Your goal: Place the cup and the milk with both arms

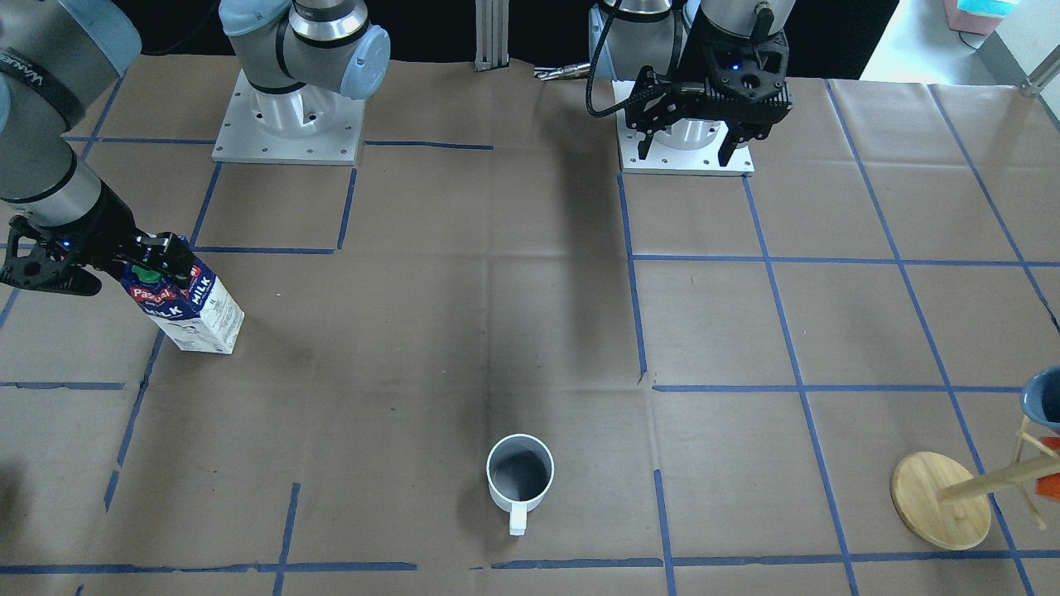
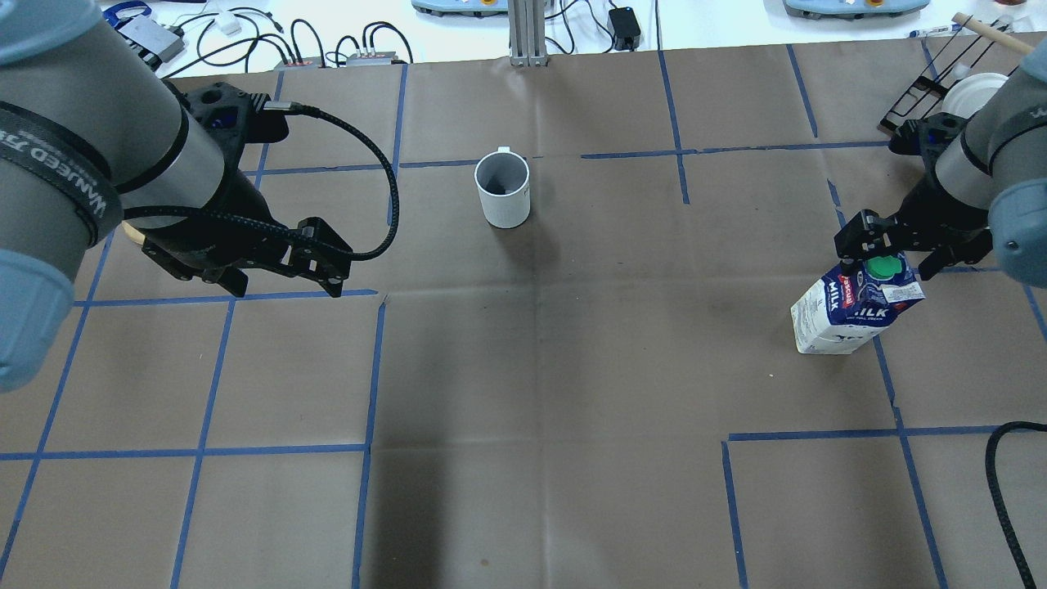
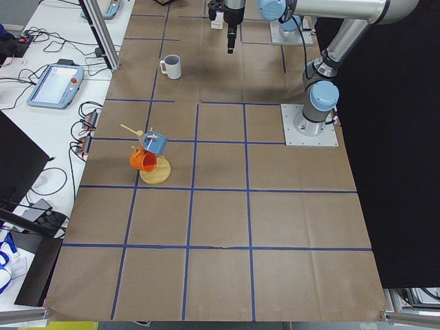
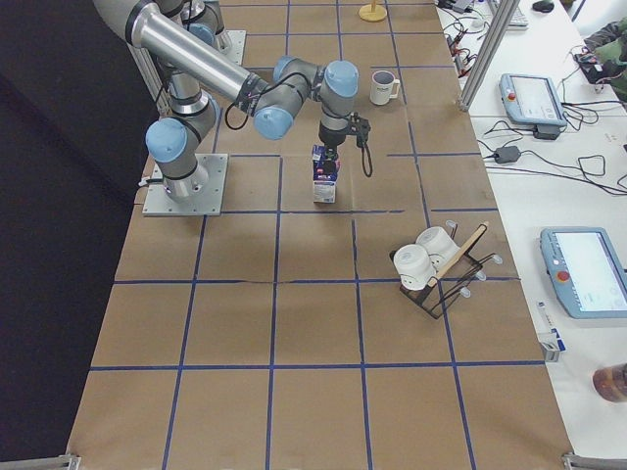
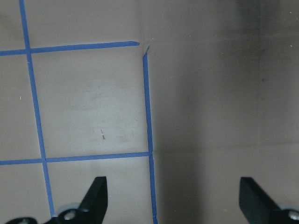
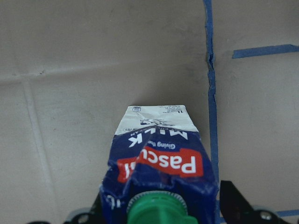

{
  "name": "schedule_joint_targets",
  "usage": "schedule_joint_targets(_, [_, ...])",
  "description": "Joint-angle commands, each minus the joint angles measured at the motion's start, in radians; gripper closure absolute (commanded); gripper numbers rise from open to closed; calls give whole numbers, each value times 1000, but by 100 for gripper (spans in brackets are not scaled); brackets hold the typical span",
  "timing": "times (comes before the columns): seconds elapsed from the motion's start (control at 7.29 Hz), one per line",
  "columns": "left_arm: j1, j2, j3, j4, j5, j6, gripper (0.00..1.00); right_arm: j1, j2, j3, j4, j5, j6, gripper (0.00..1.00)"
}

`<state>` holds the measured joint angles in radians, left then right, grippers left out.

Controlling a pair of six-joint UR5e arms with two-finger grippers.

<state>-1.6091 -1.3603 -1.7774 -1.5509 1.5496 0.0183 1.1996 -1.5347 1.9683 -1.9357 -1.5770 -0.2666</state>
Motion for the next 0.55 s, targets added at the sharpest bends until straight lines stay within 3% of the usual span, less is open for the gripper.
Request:
schedule_joint_targets(0.0, [0,-3,-1,0,0,0,0,0,1,3,0,0,-6,35])
schedule_joint_targets(0.14, [0,-5,-2,0,0,0,0,0,1,1,-2,0,-9,47])
schedule_joint_targets(0.41, [0,-6,-2,0,0,0,0,8,-4,-15,-6,0,-9,54])
